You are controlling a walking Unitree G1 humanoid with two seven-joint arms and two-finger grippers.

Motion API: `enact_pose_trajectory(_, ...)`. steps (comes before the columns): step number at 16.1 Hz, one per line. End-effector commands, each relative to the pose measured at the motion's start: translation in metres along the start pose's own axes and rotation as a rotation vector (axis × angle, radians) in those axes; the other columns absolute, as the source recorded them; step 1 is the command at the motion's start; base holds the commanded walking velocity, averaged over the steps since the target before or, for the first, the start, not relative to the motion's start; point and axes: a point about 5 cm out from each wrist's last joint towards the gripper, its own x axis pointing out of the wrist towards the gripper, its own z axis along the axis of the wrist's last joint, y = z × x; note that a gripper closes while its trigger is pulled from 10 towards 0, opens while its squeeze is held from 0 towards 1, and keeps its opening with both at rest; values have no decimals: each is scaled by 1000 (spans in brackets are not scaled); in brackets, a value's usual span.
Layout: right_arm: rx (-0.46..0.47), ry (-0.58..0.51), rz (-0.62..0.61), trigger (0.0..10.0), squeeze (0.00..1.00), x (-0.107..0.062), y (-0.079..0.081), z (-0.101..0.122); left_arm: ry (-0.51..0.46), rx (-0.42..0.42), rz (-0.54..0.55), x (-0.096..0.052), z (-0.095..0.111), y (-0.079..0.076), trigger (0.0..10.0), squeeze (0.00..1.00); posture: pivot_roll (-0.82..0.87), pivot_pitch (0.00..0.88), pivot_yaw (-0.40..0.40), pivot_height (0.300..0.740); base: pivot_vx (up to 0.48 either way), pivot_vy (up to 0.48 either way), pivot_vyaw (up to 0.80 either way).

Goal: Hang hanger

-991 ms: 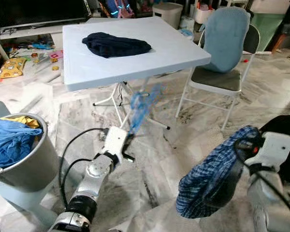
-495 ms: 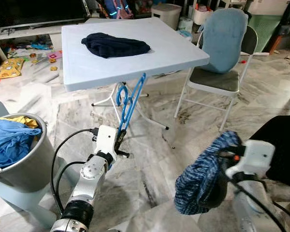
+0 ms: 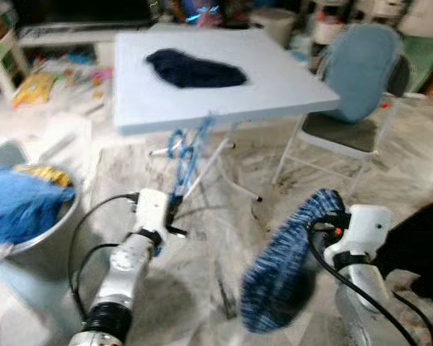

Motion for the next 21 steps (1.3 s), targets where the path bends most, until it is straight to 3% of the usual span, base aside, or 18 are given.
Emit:
enact_pose_trajectory(1, -20, -13, -30, 10000, 0, -2, -7, 6, -59, 24, -47, 8, 14, -13, 10000, 0, 29, 0, -31, 740, 360, 0, 0)
enact_pose_trajectory(7, -29, -24, -17, 10000, 0, 5, -5, 9, -84, 78, -56, 20, 30, -1, 10000, 0, 39, 0, -40, 740, 358, 0, 0)
enact_pose_trajectory(10, -29, -26, -4, 10000, 0, 5, -1, 10, -111, 13, -51, 25, 54, 1, 10000, 0, 54, 0, -34, 740, 324, 0, 0)
enact_pose_trajectory(13, -22, -26, -9, 10000, 0, 7, 0, 10, -167, -30, -9, 14, 63, -4, 10000, 0, 65, 0, -39, 740, 261, 0, 0)
enact_pose_trajectory(15, -23, -31, 1, 10000, 0, 10, 1, 11, -141, -37, 17, 1, 51, -12, 10000, 0, 71, 0, -53, 740, 259, 0, 0)
enact_pose_trajectory(18, -34, -38, 22, 10000, 0, 16, 3, 13, -129, -25, 103, -1, 54, 1, 10000, 0, 86, 0, -63, 740, 0, 0, 0)
enact_pose_trajectory(21, -47, -56, 28, 10000, 0, 23, 4, 17, -118, -33, 102, -3, 54, 0, 10000, 0, 86, 0, -60, 740, 90, 0, 492)
